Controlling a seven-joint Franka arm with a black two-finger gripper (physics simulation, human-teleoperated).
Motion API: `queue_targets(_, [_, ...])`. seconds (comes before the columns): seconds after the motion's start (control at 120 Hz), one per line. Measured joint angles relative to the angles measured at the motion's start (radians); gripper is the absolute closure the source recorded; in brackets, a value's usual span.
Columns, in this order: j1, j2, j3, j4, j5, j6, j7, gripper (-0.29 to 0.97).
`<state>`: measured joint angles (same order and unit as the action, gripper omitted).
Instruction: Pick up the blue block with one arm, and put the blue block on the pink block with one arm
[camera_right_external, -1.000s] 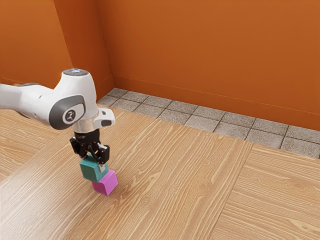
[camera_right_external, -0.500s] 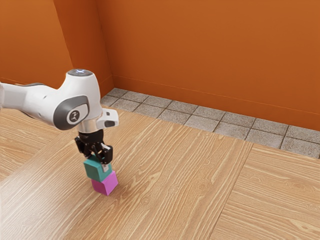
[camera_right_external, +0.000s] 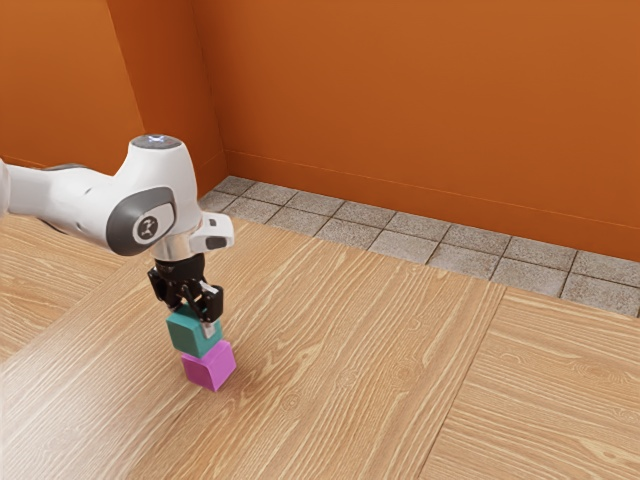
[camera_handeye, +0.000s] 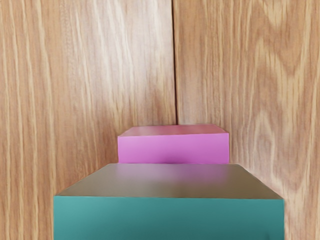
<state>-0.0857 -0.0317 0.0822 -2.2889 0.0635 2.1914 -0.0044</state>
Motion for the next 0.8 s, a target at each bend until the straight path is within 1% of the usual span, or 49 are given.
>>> queue_targets(0.292, [-0.012, 0.009, 0.0, 0.001, -0.002, 0.01, 0.007, 0.38])
queue_targets(0.325, [-0.013, 0.009, 0.0, 0.001, -0.003, 0.01, 0.008, 0.36])
queue_targets(0.425, [-0.017, 0.004, 0.001, 0.0, -0.012, 0.009, 0.016, 0.24])
queue_targets(0.525, [-0.017, 0.001, 0.002, 0.0, -0.019, 0.008, 0.023, 0.16])
queue_targets(0.658, [-0.012, -0.007, 0.002, 0.0, -0.023, 0.006, 0.031, 0.1])
queue_targets(0.758, [-0.013, -0.069, 0.001, 0.007, -0.026, -0.01, 0.036, 0.07])
queue_targets(0.8, [-0.017, -0.097, 0.002, 0.047, -0.044, -0.04, 0.038, 0.07])
